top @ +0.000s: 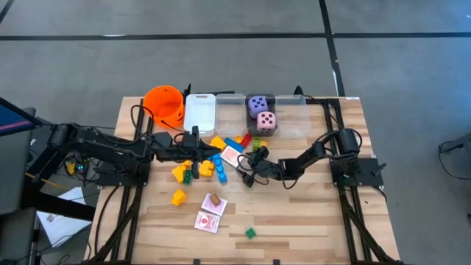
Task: Pick & Place Toys
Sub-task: Put the orange deck of cards into the right transparent bin
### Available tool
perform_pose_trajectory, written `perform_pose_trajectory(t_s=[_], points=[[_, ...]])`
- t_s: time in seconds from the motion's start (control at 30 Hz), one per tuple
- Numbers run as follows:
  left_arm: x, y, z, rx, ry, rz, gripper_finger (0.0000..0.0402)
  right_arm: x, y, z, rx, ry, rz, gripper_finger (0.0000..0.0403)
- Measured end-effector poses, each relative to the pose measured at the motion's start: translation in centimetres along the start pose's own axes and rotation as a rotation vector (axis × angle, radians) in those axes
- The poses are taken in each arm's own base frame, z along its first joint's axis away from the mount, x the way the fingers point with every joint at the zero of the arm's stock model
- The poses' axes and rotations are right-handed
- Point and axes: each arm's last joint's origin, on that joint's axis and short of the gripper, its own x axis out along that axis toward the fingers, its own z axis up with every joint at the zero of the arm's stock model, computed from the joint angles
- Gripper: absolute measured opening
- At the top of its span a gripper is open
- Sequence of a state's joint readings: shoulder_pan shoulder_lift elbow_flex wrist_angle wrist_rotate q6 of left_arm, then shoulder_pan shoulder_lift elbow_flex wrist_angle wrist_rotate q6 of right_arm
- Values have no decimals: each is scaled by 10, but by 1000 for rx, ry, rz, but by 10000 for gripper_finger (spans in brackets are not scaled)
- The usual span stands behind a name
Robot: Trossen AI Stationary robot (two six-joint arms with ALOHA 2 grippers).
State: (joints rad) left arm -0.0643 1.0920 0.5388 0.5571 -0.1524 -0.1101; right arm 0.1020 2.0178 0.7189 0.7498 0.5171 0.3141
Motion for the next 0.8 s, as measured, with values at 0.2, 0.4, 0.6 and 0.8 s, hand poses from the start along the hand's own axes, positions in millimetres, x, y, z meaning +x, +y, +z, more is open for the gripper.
perform_pose_trajectory(t_s=[0.2,0.4,0.6,0.8], points=[[0,0,0,0,-1,0,0,1,1,1,1,-1,3,400],[0,0,1,-2,-15,-2,0,5,7,13,19,-25,27,400],[0,0,3,-5,-28,-3,0,12,8,19,-1,30,-5,400],[0,0,3,-4,-28,-3,0,16,-2,17,45,77,-63,400]])
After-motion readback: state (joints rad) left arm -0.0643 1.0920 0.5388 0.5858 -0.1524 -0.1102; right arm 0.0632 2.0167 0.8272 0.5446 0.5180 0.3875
